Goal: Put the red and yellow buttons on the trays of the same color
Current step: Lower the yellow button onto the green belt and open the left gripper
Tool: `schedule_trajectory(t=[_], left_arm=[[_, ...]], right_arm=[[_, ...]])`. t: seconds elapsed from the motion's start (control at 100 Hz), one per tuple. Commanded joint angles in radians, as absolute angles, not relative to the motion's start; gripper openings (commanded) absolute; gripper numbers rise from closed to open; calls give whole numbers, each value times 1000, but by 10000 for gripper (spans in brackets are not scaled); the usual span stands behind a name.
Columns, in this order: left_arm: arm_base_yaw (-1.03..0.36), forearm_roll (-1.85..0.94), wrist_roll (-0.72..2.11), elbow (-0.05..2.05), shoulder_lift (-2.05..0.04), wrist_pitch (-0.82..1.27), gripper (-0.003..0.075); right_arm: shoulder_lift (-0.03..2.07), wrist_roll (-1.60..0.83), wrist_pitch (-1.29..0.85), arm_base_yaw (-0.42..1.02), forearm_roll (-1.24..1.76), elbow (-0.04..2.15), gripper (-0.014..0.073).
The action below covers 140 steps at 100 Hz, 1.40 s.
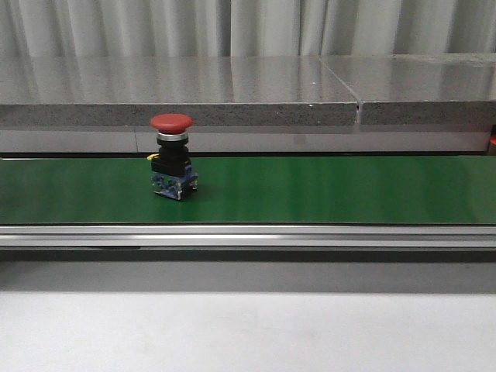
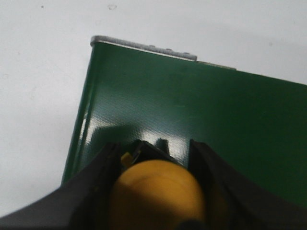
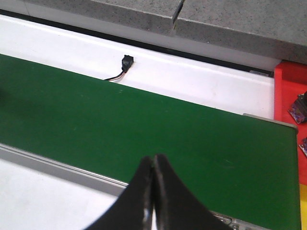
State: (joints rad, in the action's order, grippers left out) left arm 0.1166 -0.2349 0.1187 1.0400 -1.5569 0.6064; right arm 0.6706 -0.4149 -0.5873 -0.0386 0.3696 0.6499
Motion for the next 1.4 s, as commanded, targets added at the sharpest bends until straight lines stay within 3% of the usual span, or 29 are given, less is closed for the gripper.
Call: schedule_trajectory(t=[0.0, 0.11, 0.2, 0.32, 0.44, 0.54, 0.98, 1.39], left_arm=[[110, -248, 120, 1063, -1544, 574, -18], [110, -248, 120, 1063, -1546, 579, -12], [110, -248, 120, 1078, -1546, 605, 57], [110, -251, 131, 1099, -1546, 619, 270], [99, -261, 148, 1107, -1542, 612, 557], [71, -261, 148, 1121, -1542, 612, 682], [-25, -259, 154, 1274, -1517, 624, 689], [-79, -256, 154, 1135, -1213, 508, 649]], right_arm=[[667, -423, -526, -39, 377, 674, -68], [667, -423, -526, -39, 377, 674, -68], [667, -423, -526, -39, 377, 674, -68], [667, -423, -526, -39, 377, 674, -68], [667, -423, -526, -39, 377, 674, -68], [667, -423, -526, -39, 377, 674, -68], [667, -423, -526, -39, 377, 674, -68], [667, -423, -526, -39, 377, 674, -68]])
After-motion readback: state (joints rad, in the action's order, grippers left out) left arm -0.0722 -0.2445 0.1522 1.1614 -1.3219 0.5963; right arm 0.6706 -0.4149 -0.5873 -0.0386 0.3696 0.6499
